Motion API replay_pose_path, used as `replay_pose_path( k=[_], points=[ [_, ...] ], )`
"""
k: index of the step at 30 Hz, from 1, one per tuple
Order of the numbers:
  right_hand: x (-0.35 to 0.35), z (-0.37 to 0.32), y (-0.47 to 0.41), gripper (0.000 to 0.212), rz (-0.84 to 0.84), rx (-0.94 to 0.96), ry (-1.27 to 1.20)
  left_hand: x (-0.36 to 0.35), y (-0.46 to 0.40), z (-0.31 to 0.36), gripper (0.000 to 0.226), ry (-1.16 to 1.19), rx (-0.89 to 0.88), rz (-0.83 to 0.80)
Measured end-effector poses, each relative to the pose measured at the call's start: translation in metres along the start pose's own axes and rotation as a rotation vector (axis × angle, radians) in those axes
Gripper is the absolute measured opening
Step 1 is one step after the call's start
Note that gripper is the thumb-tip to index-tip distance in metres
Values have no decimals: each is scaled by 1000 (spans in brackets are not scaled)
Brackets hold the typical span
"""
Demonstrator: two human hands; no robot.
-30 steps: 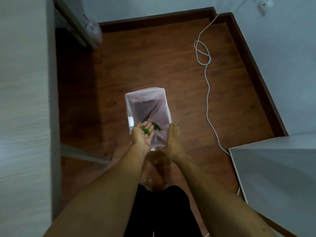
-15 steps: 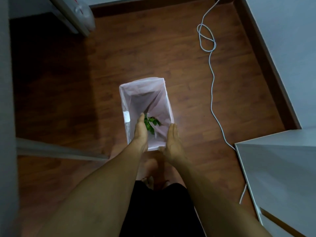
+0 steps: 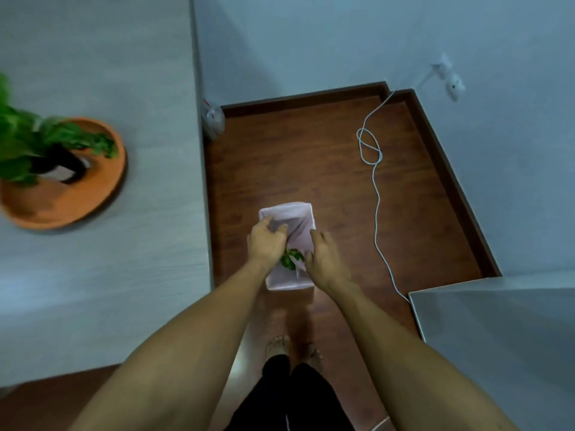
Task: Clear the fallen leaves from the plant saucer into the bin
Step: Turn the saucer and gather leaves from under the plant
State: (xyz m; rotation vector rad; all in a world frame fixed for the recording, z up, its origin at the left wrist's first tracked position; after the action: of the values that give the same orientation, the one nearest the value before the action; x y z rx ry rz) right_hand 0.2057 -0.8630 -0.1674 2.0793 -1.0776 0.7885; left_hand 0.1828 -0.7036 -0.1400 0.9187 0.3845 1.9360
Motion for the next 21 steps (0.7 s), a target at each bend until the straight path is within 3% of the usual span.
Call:
replay_pose_path(
  k=[4, 9, 21],
  points=[
    [52, -74, 8, 43, 22, 69, 47, 65, 42, 43, 56, -111, -123, 67],
    [73, -160, 11, 44, 49, 201, 99, 146, 66, 44, 61, -123, -151, 151],
    [6, -341, -18, 47, -1, 378, 117, 350, 46, -16, 62, -49, -119, 250]
  ],
)
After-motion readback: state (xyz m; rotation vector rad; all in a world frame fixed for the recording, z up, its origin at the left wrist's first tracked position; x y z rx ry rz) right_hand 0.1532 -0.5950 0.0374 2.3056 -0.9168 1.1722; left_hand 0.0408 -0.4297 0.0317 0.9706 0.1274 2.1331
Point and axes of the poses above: each hand's wrist, its own y-axis away from the middle knuckle, its own x-axis out of the back of the hand, z = x × y, the point moved 3 cm from there along -y, towards the middle knuckle, and after that the axes turned 6 degrees about x, right-handed, at the moved point
